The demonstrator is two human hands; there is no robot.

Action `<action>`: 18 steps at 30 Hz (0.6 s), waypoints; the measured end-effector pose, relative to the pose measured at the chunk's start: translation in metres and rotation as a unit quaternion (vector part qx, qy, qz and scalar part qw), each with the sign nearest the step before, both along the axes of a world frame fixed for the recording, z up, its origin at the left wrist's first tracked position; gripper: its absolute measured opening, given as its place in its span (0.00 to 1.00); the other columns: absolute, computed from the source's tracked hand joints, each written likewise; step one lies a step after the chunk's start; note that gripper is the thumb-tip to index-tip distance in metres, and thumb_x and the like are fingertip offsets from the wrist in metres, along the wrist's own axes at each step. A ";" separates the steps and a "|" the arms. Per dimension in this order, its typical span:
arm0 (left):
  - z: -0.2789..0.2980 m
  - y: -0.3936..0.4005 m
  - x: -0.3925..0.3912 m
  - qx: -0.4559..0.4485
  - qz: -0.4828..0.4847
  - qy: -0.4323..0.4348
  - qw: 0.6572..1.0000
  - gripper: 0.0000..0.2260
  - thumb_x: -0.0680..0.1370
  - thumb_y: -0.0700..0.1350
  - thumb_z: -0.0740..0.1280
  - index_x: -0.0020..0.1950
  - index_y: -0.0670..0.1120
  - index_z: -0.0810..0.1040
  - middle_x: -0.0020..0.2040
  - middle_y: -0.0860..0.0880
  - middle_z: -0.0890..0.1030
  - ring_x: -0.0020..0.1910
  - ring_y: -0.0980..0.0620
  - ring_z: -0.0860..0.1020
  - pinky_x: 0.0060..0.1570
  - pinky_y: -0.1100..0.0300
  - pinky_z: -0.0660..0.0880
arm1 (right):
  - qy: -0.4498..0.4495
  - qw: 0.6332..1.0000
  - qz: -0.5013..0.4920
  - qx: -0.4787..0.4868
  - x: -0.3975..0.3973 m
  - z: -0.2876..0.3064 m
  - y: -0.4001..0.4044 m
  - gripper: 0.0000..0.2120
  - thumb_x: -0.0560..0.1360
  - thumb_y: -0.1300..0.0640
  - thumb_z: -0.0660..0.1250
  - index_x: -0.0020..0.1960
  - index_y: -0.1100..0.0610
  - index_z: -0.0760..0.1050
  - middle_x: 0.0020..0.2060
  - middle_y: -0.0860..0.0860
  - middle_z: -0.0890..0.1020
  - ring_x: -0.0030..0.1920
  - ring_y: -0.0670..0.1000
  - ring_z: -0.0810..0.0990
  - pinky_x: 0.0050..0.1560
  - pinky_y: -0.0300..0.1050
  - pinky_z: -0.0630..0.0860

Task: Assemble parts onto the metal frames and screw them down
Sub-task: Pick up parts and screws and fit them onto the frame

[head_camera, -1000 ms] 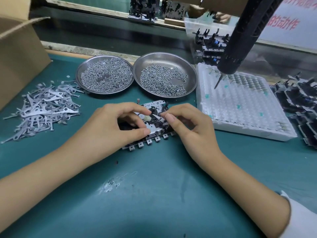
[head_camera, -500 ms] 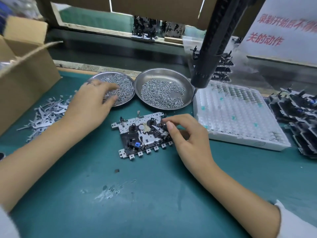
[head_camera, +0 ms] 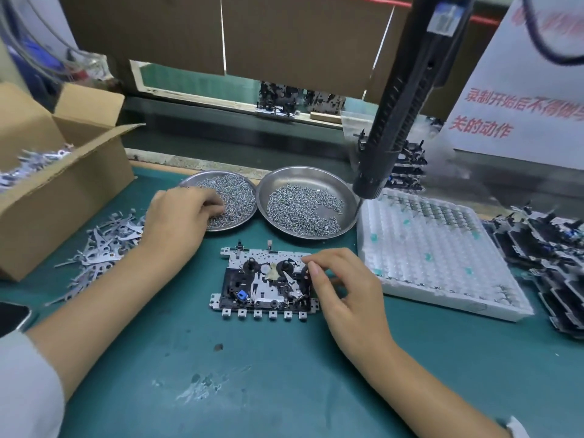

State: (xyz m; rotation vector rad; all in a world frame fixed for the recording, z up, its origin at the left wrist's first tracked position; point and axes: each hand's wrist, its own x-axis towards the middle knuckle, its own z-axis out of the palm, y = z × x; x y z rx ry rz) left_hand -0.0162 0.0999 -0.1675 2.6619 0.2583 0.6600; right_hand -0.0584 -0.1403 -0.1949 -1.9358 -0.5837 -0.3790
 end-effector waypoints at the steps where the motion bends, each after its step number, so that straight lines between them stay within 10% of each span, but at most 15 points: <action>1: -0.001 0.002 -0.001 -0.025 -0.005 -0.019 1.000 0.05 0.76 0.44 0.69 0.50 0.47 0.84 0.46 0.45 0.84 0.47 0.42 0.79 0.49 0.54 0.73 | -0.009 1.000 -0.002 -0.001 0.001 0.000 0.000 0.08 0.76 0.60 0.64 0.48 0.59 0.81 0.44 0.45 0.78 0.45 0.41 0.77 0.44 0.27 0.69; 7: -0.003 0.007 -0.001 -0.151 -0.037 -0.055 0.986 0.08 0.73 0.32 0.70 0.48 0.42 0.83 0.42 0.48 0.82 0.41 0.54 0.77 0.41 0.84 0.62 | -0.045 0.998 -0.033 -0.028 0.020 0.018 0.000 0.07 0.76 0.61 0.64 0.49 0.58 0.81 0.43 0.45 0.79 0.46 0.40 0.77 0.46 0.27 0.70; 14: 0.004 -0.004 -0.009 -0.168 -0.064 -0.100 0.979 0.08 0.74 0.32 0.68 0.51 0.40 0.84 0.45 0.44 0.84 0.40 0.53 0.78 0.44 0.79 0.65 | 0.049 0.946 -0.074 -0.311 0.082 0.042 0.015 0.15 0.77 0.59 0.66 0.63 0.58 0.76 0.58 0.55 0.79 0.57 0.53 0.76 0.59 0.42 0.68; 18: 0.006 -0.017 -0.019 -0.225 -0.062 -0.122 0.965 0.07 0.77 0.36 0.66 0.52 0.42 0.83 0.35 0.49 0.81 0.32 0.66 0.77 0.39 0.81 0.66 | 0.137 0.906 -0.092 -0.390 0.103 0.047 0.026 0.13 0.74 0.59 0.70 0.55 0.65 0.79 0.51 0.61 0.82 0.53 0.58 0.79 0.57 0.51 0.74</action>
